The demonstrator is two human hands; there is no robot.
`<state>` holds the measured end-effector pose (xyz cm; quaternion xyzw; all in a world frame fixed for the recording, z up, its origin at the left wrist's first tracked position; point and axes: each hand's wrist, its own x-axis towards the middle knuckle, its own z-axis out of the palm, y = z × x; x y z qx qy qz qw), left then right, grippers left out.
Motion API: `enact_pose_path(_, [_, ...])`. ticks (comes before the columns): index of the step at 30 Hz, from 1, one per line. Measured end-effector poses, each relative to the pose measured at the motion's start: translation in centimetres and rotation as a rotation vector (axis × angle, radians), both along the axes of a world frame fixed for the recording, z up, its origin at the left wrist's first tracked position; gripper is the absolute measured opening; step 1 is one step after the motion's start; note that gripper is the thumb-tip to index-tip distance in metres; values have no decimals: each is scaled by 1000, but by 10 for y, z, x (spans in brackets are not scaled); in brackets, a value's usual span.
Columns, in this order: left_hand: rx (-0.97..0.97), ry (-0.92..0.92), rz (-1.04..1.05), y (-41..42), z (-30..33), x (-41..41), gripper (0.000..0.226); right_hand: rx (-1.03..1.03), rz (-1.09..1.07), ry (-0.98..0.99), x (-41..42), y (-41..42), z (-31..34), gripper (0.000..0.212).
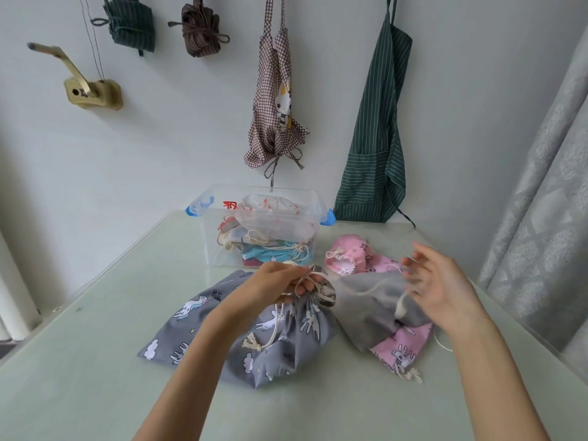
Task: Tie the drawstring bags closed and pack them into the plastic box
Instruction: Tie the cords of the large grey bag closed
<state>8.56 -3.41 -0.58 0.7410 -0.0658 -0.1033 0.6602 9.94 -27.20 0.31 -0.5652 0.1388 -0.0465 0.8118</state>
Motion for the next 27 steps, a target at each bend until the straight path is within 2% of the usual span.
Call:
enact_pose_path(1, [25,-18,-15,2,-1,0,32,-230,-78,18,2,-5,-3,12])
enact_pose_path(3, [67,-56,-54,4,-4,1,31,-636,-219,-22,4,-10,-8,32])
enact_pose_path(4, [69,-65,-73,5,-5,1,30,-763,-208,-105,2,-8,-5,30])
enact_pose_path(6, [49,-69,-107,5,-6,2,29,-852,64,-291,-9,7,6,13])
enact_pose_path(8, [21,-70,-120,5,-7,2,28,-1008,367,-342,-16,27,10,11])
enact_pose_path(9, [8,-74,-127,6,-7,2,28,-1122,436,-339,-18,36,8,10])
enact_pose_path(11, [-14,-77,-145,10,-6,3,28,-1301,383,-340,-19,50,2,9])
enact_pose_path(14, [-52,-58,-176,16,-7,4,31,-1287,314,-373,-21,55,3,8])
enact_pose_path(18, [-165,-13,-136,19,-8,6,35,-1147,534,-469,-28,48,13,5])
enact_pose_path(21, [-236,14,-90,19,-11,8,37,-1138,648,-484,-32,49,17,7])
enact_pose_path(25, [-192,-48,-98,19,-11,7,35,-1125,514,-515,-26,51,13,14])
enact_pose_path(27, [-158,-115,-113,19,-9,6,29,-1119,523,-540,-22,55,9,17])
